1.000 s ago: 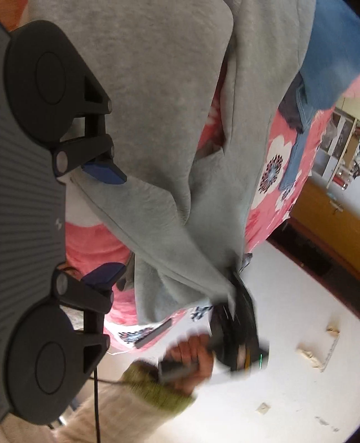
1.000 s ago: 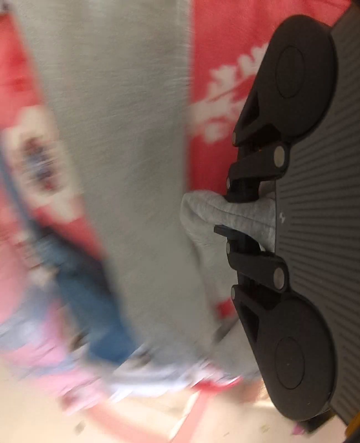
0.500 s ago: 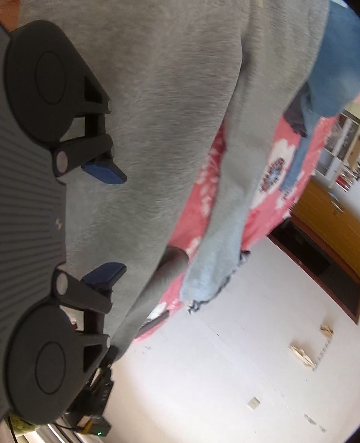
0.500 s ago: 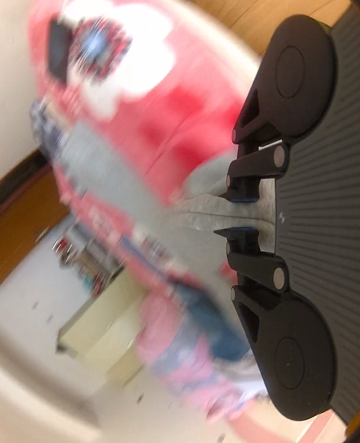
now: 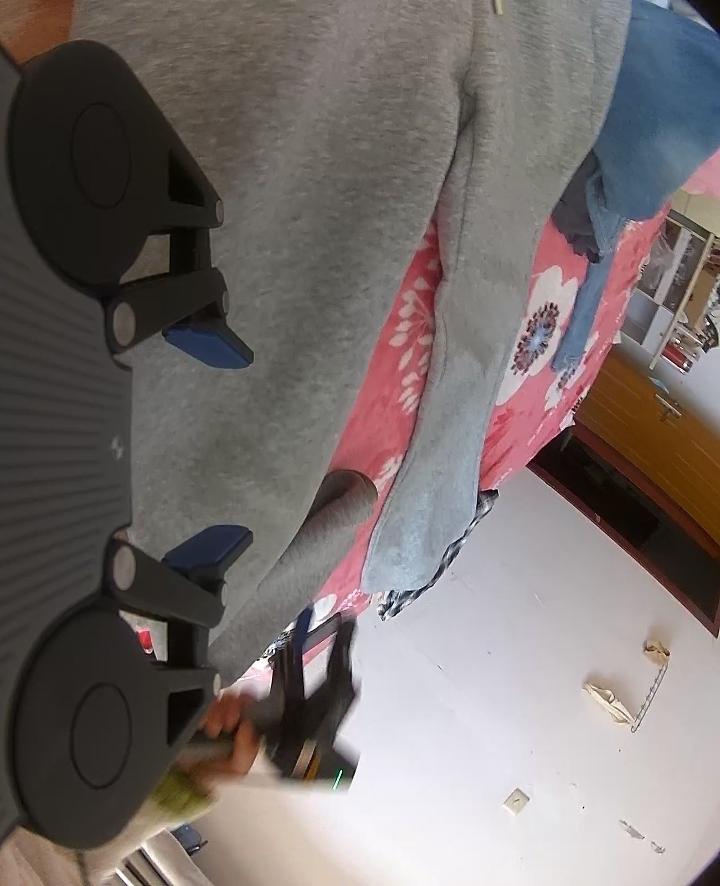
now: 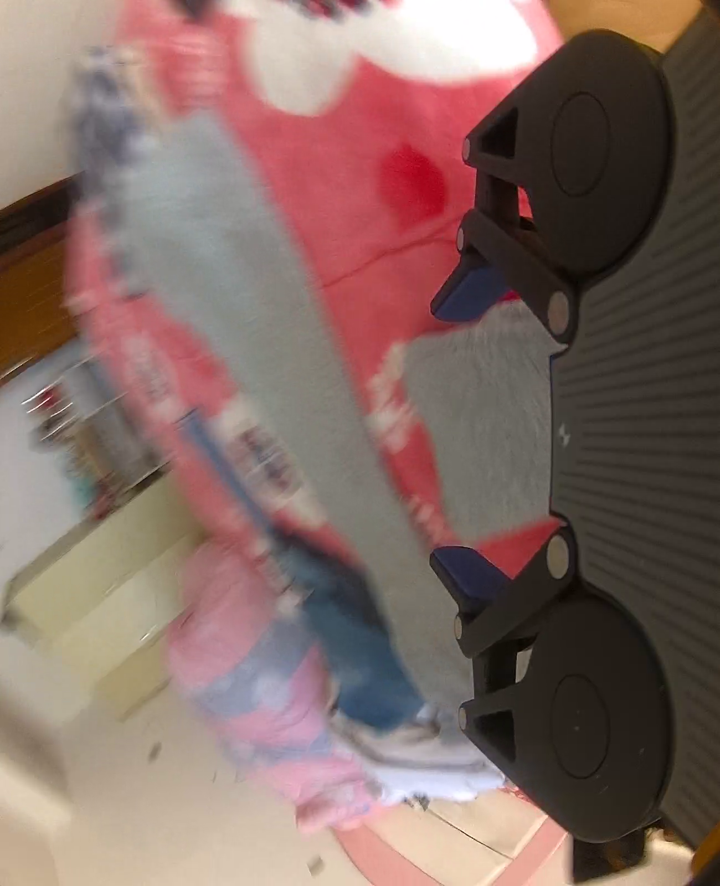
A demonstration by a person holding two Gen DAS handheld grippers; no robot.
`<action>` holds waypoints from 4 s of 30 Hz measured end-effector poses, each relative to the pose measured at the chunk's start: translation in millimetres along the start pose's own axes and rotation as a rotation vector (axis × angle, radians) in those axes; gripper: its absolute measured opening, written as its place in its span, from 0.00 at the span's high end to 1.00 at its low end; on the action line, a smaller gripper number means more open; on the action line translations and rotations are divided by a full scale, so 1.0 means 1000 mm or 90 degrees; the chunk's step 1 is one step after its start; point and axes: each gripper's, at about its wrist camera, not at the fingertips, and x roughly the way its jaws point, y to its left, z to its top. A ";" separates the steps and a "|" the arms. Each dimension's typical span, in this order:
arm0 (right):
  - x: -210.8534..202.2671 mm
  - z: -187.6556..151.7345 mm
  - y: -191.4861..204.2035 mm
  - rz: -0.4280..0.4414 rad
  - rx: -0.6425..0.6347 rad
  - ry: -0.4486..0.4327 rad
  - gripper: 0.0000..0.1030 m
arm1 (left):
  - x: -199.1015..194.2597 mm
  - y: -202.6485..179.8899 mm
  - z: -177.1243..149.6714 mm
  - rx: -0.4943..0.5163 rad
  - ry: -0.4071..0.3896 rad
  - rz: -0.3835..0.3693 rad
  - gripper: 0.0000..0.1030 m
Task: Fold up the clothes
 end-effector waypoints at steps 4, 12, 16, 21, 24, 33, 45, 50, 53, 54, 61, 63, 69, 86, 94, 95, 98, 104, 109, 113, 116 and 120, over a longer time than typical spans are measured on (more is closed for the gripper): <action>0.045 0.008 -0.012 0.021 -0.007 0.103 0.57 | -0.002 -0.009 0.004 0.022 -0.004 0.006 0.38; -0.086 0.003 0.009 0.160 -0.027 -0.223 0.89 | 0.027 -0.024 0.020 0.050 0.031 0.005 0.38; -0.186 -0.052 -0.047 0.104 0.090 -0.423 0.89 | 0.049 -0.031 0.024 0.068 0.062 -0.003 0.38; -0.219 -0.140 -0.115 -0.005 0.296 -0.427 0.86 | 0.078 -0.042 0.029 0.094 0.100 -0.013 0.38; -0.201 -0.156 -0.122 0.006 0.340 -0.386 0.83 | 0.099 -0.063 0.043 0.161 0.114 -0.024 0.38; -0.095 -0.063 -0.057 0.044 0.174 -0.160 0.41 | 0.205 -0.141 0.045 0.471 0.266 -0.056 0.43; -0.124 -0.058 -0.046 0.054 0.137 -0.236 0.95 | 0.248 -0.178 0.002 0.647 0.314 -0.075 0.48; -0.183 -0.129 -0.095 0.020 0.321 -0.384 0.95 | 0.248 -0.184 -0.002 0.654 0.308 -0.062 0.50; -0.192 -0.171 -0.122 0.022 0.432 -0.410 0.95 | 0.252 -0.189 -0.003 0.645 0.304 -0.036 0.62; -0.191 -0.181 -0.129 0.026 0.460 -0.415 0.95 | 0.252 -0.190 -0.003 0.643 0.303 -0.028 0.62; -0.181 -0.178 -0.133 0.091 0.472 -0.442 0.95 | 0.238 -0.205 0.007 0.622 0.267 -0.006 0.95; -0.185 -0.173 -0.131 0.097 0.455 -0.445 0.95 | 0.222 -0.208 0.019 0.581 0.229 -0.014 0.95; -0.194 -0.175 -0.134 0.092 0.430 -0.450 0.95 | 0.179 -0.208 0.060 0.494 0.056 0.015 0.95; -0.164 -0.044 -0.088 -0.088 0.084 -0.262 0.41 | 0.246 -0.143 0.054 0.370 0.220 0.081 0.58; -0.026 0.059 -0.093 -0.073 -0.062 -0.024 0.38 | 0.265 -0.134 0.063 0.325 0.214 0.047 0.59; -0.015 0.061 -0.094 -0.066 -0.069 0.003 0.38 | 0.267 -0.135 0.064 0.324 0.213 0.041 0.64; -0.001 0.048 -0.068 -0.051 -0.169 0.057 0.71 | 0.272 -0.138 0.061 0.342 0.200 0.029 0.92; -0.058 0.037 -0.027 -0.149 -0.254 -0.089 0.91 | 0.246 -0.165 0.073 0.366 0.069 -0.004 0.94; -0.110 0.056 -0.013 -0.216 -0.278 -0.266 0.91 | 0.255 -0.195 0.088 0.429 -0.021 0.005 0.94; -0.083 0.066 -0.031 -0.275 -0.280 -0.277 0.89 | 0.310 -0.188 0.087 0.437 0.024 0.065 0.92; -0.042 0.070 -0.075 -0.337 -0.220 -0.235 0.75 | 0.358 -0.162 0.082 0.414 0.095 0.119 0.86; -0.036 0.063 -0.129 -0.355 -0.050 -0.231 0.75 | 0.350 -0.154 0.094 0.381 0.061 0.113 0.73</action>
